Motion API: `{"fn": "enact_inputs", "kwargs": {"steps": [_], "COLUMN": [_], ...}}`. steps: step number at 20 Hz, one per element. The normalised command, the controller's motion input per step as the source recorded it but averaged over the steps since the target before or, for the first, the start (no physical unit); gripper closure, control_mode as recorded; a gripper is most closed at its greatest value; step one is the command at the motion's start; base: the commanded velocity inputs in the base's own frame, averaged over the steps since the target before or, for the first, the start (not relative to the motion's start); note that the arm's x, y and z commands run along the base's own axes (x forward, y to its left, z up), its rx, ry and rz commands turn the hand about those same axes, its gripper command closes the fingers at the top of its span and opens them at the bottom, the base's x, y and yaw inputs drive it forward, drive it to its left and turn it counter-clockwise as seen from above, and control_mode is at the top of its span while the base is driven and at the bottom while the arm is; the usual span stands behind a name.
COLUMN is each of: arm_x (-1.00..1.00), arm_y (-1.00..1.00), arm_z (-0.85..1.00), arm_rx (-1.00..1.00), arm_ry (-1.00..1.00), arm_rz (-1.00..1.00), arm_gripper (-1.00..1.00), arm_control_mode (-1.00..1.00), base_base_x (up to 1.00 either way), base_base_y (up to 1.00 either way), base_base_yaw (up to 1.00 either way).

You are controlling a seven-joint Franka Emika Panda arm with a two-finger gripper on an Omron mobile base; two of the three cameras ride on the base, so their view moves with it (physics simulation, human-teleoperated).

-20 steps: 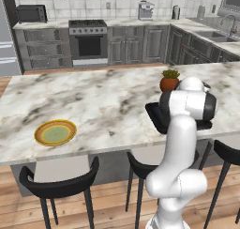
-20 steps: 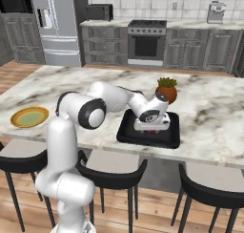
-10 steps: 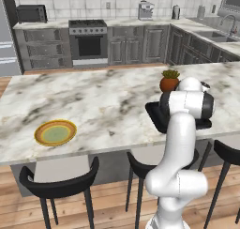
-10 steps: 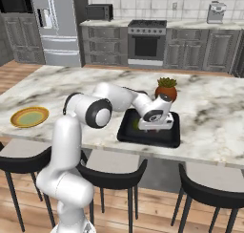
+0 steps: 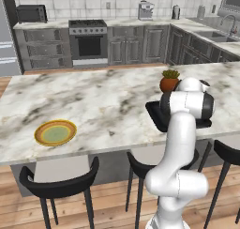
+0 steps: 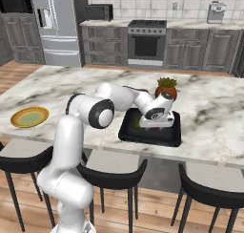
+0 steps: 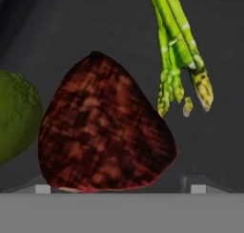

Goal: Create a steak meal by picking up the steak and asparagus from the tray and placing them on the plate. Leave the lime on the tray.

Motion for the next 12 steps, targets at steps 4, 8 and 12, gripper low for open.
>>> {"fn": "enact_inputs", "kwargs": {"steps": [4,8,12], "arm_x": [0.08,0.24,0.29], "arm_y": [0.12,0.28,0.30], "arm_z": [0.00,0.00,-0.14], "arm_rx": [0.00,-0.04,-0.05], "arm_ry": [-0.02,0.00,0.00], "arm_rz": [0.00,0.00,0.00], "arm_gripper": [-1.00,-1.00,1.00], "arm_control_mode": [-1.00,-1.00,-1.00], "base_base_x": [0.00,0.00,0.00], "base_base_y": [0.00,0.00,0.00], "base_base_yaw": [0.00,0.00,0.00]}}
